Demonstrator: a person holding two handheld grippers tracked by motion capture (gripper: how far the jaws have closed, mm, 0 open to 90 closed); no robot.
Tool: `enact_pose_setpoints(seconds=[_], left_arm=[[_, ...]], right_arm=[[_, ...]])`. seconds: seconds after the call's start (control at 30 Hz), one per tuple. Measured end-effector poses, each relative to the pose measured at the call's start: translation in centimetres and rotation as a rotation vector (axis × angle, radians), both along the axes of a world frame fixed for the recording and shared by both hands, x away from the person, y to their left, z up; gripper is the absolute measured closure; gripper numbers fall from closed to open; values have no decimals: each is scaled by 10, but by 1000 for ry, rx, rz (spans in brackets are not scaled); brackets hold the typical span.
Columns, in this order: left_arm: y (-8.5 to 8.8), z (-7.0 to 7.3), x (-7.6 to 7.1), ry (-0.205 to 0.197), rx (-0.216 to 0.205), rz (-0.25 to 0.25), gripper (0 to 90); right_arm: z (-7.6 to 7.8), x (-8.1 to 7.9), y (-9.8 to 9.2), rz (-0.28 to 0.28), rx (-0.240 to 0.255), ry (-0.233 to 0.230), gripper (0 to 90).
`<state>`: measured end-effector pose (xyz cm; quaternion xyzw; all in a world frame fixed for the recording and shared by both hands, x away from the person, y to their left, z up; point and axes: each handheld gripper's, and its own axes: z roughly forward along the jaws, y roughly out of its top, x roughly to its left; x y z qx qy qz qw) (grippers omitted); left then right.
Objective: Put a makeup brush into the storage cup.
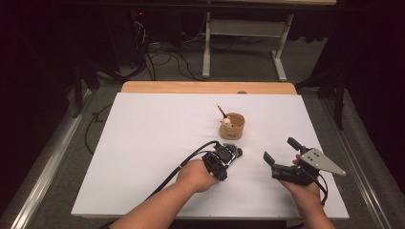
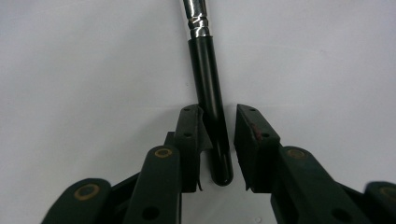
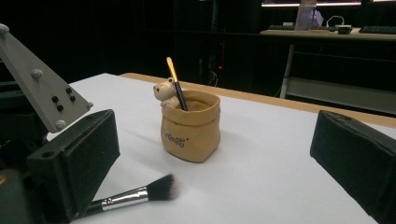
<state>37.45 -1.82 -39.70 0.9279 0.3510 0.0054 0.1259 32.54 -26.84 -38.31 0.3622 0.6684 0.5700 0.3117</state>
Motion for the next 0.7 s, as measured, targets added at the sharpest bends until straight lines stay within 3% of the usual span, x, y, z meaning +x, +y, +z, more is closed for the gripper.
enact_pose_setpoints(seconds=[0.7], left_arm=[[1, 0, -1, -20, 9, -4, 774]], right_arm=[[0, 0, 0, 1, 6, 5, 32]])
